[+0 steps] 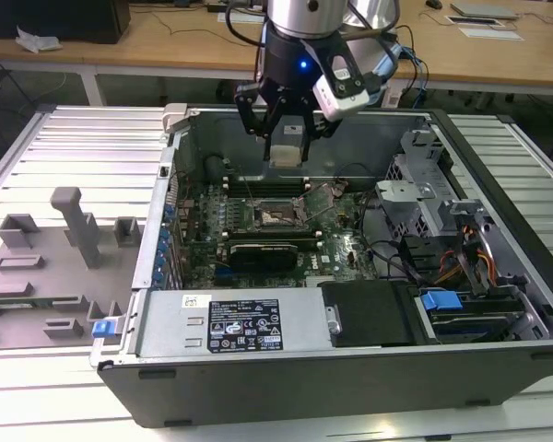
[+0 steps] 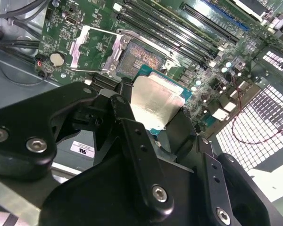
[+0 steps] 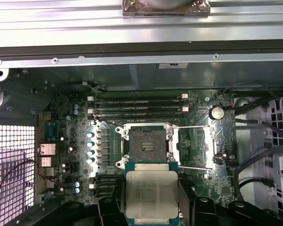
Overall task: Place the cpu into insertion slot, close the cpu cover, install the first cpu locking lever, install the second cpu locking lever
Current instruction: 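Place the cpu into insertion slot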
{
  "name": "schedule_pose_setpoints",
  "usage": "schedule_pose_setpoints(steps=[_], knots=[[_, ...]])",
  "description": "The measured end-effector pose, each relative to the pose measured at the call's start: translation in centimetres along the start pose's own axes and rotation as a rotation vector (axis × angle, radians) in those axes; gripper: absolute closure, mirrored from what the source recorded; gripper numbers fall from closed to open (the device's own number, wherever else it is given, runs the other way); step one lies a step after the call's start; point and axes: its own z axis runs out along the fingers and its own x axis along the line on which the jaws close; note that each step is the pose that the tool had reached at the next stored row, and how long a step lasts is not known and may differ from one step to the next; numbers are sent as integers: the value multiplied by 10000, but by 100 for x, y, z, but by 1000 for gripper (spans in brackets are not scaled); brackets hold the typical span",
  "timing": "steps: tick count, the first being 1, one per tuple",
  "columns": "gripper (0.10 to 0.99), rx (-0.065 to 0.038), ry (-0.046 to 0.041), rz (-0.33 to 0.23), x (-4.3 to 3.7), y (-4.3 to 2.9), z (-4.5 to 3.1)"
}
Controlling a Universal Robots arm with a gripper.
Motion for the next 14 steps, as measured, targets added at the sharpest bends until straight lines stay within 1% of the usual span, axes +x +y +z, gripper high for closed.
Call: schedule_pose_setpoints(steps=[10,14], knots=[[549,0,-1,0,-2,-6,73],[549,0,-2,0,-3,-13,144]])
